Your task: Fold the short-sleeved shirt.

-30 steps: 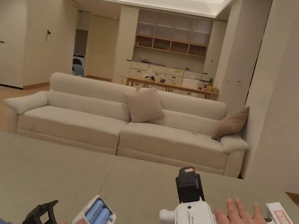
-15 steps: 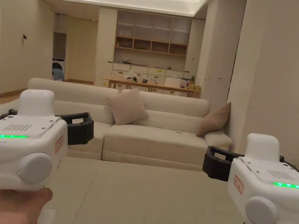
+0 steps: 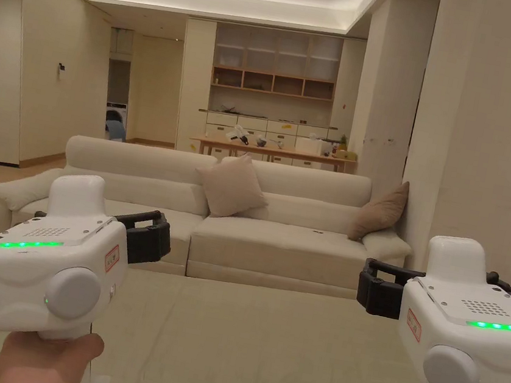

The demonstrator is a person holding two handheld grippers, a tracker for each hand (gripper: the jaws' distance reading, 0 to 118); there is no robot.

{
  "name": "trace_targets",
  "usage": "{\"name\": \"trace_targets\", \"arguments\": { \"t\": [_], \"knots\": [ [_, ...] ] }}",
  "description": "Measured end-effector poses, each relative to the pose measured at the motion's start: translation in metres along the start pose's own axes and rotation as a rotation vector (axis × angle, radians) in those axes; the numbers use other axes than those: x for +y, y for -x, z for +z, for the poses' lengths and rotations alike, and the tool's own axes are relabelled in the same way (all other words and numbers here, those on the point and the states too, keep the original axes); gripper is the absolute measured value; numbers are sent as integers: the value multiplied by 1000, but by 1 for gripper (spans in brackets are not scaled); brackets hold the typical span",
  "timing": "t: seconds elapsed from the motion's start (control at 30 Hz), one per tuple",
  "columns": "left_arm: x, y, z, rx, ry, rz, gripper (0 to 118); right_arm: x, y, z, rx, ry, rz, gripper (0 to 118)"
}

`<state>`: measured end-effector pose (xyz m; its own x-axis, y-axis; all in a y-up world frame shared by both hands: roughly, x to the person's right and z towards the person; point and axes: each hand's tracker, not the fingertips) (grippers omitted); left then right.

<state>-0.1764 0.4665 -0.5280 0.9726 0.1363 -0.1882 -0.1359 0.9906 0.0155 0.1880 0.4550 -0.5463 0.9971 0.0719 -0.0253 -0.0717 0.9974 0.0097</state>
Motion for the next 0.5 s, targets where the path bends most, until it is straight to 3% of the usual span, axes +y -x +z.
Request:
{"name": "trace_targets", "arguments": {
  "t": [0.23,0.5],
  "knots": [
    [3,-5,3,-13,-21,-37,118,-5,-2,-1,-6,8,-57,118],
    [-1,-6,1,-21,-8,-24,118,-8,-1,-1,-10,0,-37,118]
  ]
}}
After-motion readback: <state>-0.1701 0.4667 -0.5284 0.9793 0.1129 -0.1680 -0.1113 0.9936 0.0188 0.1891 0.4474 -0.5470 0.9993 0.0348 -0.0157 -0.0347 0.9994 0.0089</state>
